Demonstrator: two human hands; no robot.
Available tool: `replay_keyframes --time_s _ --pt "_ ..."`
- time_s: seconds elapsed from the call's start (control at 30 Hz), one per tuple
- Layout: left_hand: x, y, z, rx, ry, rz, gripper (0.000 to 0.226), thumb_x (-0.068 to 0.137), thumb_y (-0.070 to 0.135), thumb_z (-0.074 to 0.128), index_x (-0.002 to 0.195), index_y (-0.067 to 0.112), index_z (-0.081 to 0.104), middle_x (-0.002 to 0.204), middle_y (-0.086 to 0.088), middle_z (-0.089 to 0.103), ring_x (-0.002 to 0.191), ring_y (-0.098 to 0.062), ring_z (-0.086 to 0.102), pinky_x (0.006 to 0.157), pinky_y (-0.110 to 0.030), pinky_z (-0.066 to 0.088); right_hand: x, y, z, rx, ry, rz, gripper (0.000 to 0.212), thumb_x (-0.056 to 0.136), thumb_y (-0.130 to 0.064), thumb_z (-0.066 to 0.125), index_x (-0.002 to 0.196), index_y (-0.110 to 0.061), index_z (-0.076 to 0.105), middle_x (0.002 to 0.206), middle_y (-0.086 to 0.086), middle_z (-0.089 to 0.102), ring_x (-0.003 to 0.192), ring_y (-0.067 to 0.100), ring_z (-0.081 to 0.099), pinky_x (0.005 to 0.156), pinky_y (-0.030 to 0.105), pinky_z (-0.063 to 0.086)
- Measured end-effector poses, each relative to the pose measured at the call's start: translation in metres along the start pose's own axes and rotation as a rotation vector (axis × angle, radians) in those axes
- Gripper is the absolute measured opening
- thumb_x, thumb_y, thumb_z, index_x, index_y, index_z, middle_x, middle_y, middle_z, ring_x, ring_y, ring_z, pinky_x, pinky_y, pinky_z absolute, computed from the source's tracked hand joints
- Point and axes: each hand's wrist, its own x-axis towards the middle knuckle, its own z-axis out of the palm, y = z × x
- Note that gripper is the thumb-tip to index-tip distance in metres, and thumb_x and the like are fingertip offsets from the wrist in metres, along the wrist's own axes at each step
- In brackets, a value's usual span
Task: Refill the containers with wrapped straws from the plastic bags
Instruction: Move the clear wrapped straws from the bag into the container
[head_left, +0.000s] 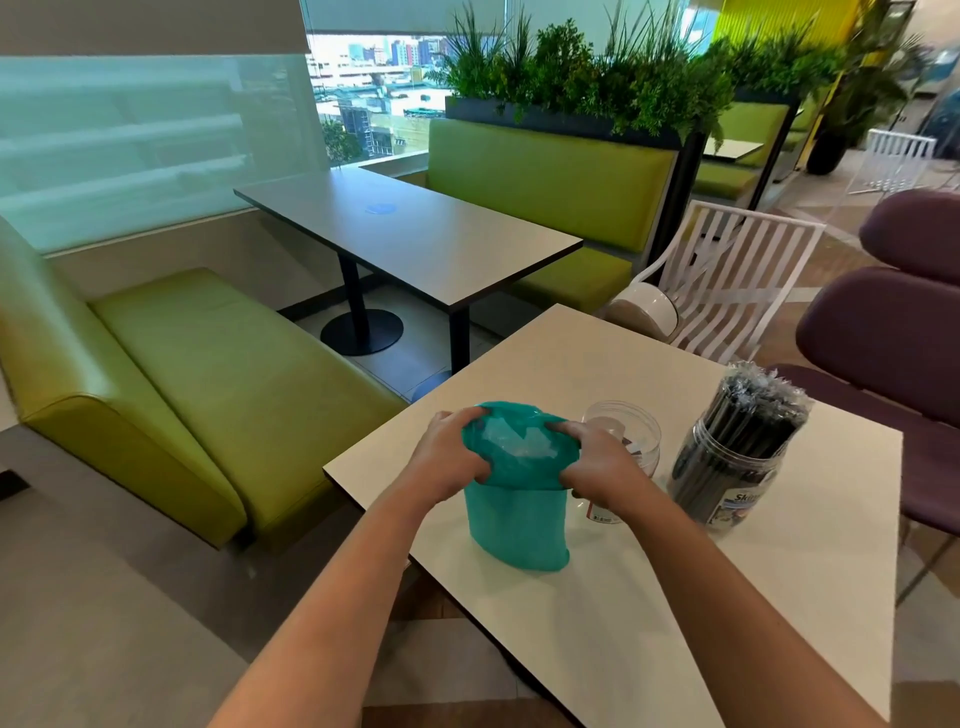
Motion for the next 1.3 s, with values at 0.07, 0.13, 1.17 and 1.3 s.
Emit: replay_keyframes --time_s 0.07,0.13,1.17,1.3 --pt "0.0 0.0 0.0 -0.001 0.004 0.001 0.078 0.072 -0.013 0.064 0.14 0.024 0.049 0.124 -0.002 0.044 0.114 -0.025 0.049 0.082 -0.028 0.05 0.0 0.001 0.001 0.028 -0.007 0.003 0.076 0.077 0.014 0.053 0.142 -0.023 0.044 0.137 0.007 0.048 0.106 0.022 0.057 0.064 0.019 0.051" --pt "-0.001 -0.001 0.0 -0.021 -0.014 -0.003 0.078 0.071 -0.015 0.062 0.137 0.025 0.051 0.119 -0.004 0.046 0.109 -0.023 0.049 0.078 -0.026 0.047 0.0 0.001 0.002 0.044 -0.044 0.007 0.074 0.079 0.014 0.05 0.142 -0.024 0.043 0.137 0.007 0.047 0.098 0.019 0.054 0.055 0.014 0.045" --pt "0.004 -0.018 0.007 -0.111 0.357 0.199 0.017 0.085 0.026 0.075 0.101 0.024 0.076 0.1 0.007 0.066 0.095 -0.006 0.059 0.071 -0.003 0.044 0.022 -0.008 0.015 0.062 0.213 -0.226 0.033 0.09 -0.032 0.067 0.119 -0.016 0.066 0.102 -0.006 0.064 0.093 0.006 0.054 0.075 0.015 0.044" --pt "0.01 -0.016 0.005 -0.146 0.418 0.216 0.011 0.085 0.017 0.074 0.094 0.025 0.075 0.09 0.008 0.058 0.084 -0.006 0.056 0.069 -0.007 0.046 0.027 -0.005 0.015 0.123 0.286 -0.201 0.02 0.093 -0.028 0.062 0.108 -0.016 0.068 0.093 -0.005 0.064 0.092 0.014 0.061 0.071 0.018 0.046"
